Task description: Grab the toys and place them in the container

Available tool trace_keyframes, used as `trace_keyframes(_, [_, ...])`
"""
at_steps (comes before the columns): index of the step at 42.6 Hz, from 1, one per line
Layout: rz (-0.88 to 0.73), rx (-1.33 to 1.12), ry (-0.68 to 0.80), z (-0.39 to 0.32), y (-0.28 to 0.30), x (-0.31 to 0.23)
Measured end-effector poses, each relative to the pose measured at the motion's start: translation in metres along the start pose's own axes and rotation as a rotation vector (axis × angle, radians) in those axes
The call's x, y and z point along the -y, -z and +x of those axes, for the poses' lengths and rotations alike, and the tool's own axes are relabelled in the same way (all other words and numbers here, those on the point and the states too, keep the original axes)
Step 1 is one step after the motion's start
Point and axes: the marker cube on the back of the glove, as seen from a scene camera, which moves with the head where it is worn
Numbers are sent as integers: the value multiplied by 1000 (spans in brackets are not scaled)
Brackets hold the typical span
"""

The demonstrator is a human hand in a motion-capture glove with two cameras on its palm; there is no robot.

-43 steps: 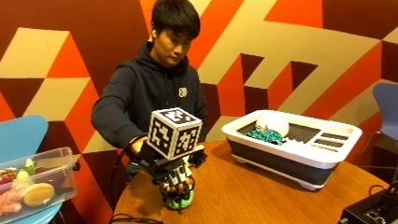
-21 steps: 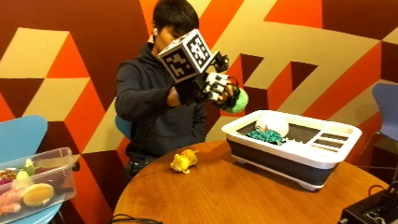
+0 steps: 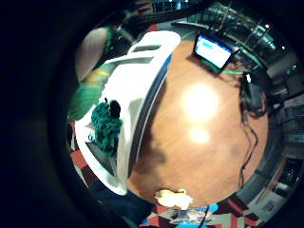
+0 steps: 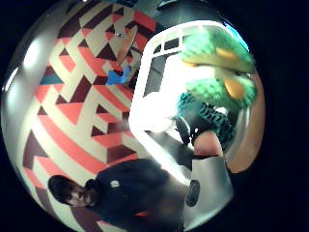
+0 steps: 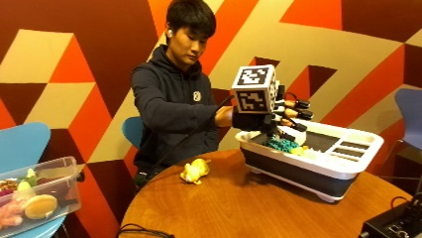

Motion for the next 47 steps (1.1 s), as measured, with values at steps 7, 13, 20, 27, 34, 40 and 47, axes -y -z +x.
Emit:
trace_keyframes(7, [9, -40, -6, 14, 32, -37])
trace_keyframes(13, [-134, -186, -38, 31, 55, -105])
trace_keyframes(20, [-390, -377, -122, 67, 42, -186])
trace_keyframes(27, [-513, -505, -151, 96, -4, -214])
trace_keyframes(34, [-572, -583, -102, 108, -45, -218])
trace_keyframes(40, [-534, -531, -57, 109, -54, -214])
trace_keyframes(47, [-459, -482, -42, 110, -52, -208])
